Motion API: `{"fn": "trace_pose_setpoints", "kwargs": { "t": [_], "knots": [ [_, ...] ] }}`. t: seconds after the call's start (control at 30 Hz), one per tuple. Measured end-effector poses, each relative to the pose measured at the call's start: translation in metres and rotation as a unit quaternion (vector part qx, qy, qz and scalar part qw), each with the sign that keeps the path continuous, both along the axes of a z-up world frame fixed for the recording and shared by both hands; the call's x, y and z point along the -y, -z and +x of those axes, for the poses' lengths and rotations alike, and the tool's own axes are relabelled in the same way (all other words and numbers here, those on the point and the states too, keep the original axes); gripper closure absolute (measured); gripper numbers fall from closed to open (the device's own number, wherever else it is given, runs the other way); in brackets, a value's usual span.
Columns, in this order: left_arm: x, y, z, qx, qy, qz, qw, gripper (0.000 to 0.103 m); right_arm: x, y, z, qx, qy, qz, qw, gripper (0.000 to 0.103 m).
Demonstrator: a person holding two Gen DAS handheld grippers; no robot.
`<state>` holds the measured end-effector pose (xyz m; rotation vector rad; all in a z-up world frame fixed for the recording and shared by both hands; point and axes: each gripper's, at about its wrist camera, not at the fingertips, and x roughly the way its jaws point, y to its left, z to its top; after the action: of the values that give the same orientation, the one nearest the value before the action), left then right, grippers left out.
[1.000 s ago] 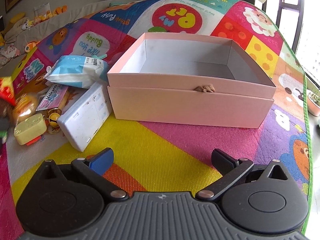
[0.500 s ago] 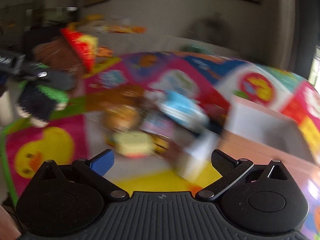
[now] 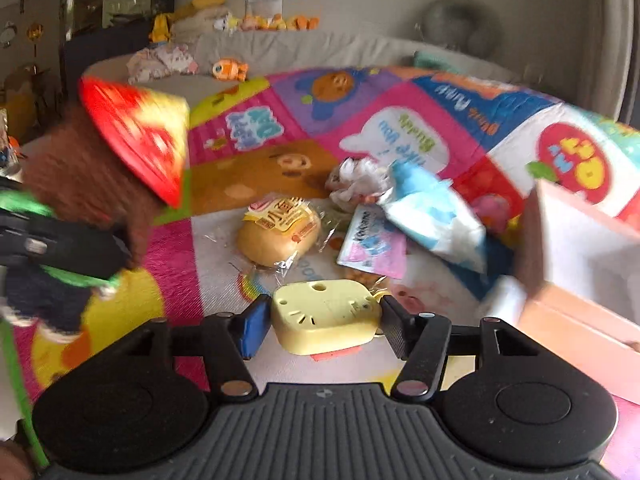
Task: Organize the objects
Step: 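Drop the doll into the pink box with the left gripper while the right gripper carries the yellow toy there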
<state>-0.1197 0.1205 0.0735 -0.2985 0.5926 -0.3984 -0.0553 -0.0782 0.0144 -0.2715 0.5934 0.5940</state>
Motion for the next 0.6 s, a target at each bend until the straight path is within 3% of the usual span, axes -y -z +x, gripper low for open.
{"fn": "trace_pose_setpoints", "kwargs": {
  "t": [0.17,0.3,0.37,0.47,0.53,0.6],
  "knots": [
    [0.021,-0.013,-0.005,0.011,0.028,0.004,0.9995,0.061,0.067,-0.043,-0.039,0.023,0.031,0.050,0.998,0.044],
    [0.055,-0.043,0.016,0.044,0.079,0.002,0.9959,0.061,0.123,-0.078,-0.070,0.085,0.093,0.078,0.989,0.044],
    [0.081,-0.063,0.039,0.056,0.112,-0.006,0.9921,0.061,0.145,-0.087,-0.079,0.119,0.128,0.083,0.981,0.044],
    [0.125,-0.080,0.090,0.037,0.148,-0.036,0.9877,0.061,0.175,-0.092,-0.084,0.141,0.169,0.102,0.970,0.044],
    [0.159,-0.079,0.135,0.014,0.145,-0.039,0.9886,0.060,0.188,-0.091,-0.085,0.148,0.187,0.112,0.965,0.044],
    [0.188,-0.072,0.171,0.009,0.121,-0.013,0.9926,0.060,0.197,-0.087,-0.083,0.151,0.197,0.121,0.961,0.044]
  ]
}}
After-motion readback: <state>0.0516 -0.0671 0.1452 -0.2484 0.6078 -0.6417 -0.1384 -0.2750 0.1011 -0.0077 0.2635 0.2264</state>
